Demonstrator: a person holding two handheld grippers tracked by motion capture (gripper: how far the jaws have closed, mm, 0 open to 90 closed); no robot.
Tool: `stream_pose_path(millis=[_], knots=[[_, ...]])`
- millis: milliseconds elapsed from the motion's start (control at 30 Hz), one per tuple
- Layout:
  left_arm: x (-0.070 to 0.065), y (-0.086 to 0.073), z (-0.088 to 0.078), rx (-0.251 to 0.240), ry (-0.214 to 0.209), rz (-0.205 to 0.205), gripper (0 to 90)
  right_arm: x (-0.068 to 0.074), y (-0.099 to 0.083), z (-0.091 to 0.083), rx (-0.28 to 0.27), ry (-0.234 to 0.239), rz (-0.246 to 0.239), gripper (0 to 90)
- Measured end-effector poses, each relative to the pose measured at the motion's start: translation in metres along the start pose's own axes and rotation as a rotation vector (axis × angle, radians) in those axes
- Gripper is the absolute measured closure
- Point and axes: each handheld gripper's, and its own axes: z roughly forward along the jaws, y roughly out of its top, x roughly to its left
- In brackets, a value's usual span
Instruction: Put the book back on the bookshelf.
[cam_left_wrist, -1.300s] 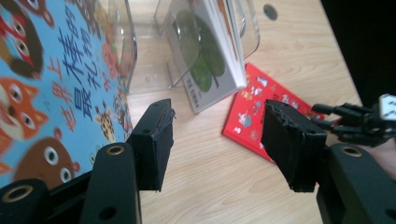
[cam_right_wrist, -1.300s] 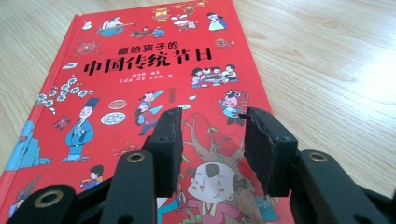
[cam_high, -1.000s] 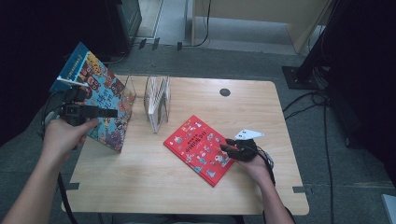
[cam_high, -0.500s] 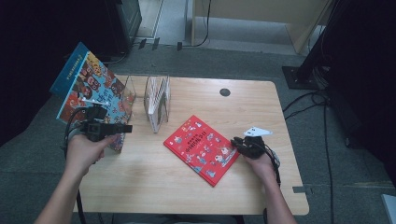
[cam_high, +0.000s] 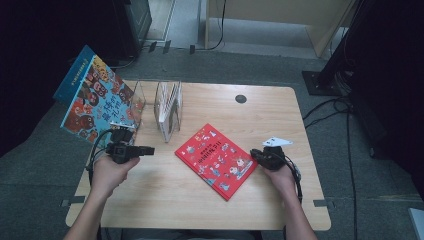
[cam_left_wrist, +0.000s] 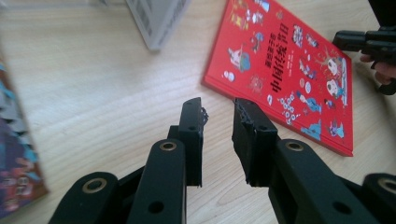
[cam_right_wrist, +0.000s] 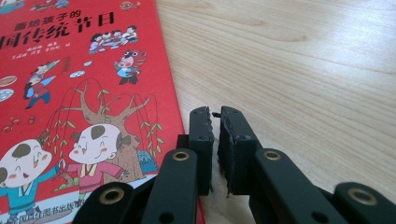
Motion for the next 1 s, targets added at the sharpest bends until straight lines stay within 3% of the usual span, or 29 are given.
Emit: stream_pose_path(millis=[367,667,1000], knots=[[-0.006,-0.010,0.037,0.033,-0.011,0.033,74.2,0.014,-0.009,-0.006,-0.008,0.021,0.004,83.7],[-0.015,-0.017,0.066,0.068,-0.045,0.051,76.6,0.036,-0.013,-0.006,-0.008,0.014,-0.011,83.7],[-0.026,-0.018,0.091,0.108,-0.053,0.081,76.8,0.056,-0.017,-0.006,-0.015,0.017,-0.019,83.7]])
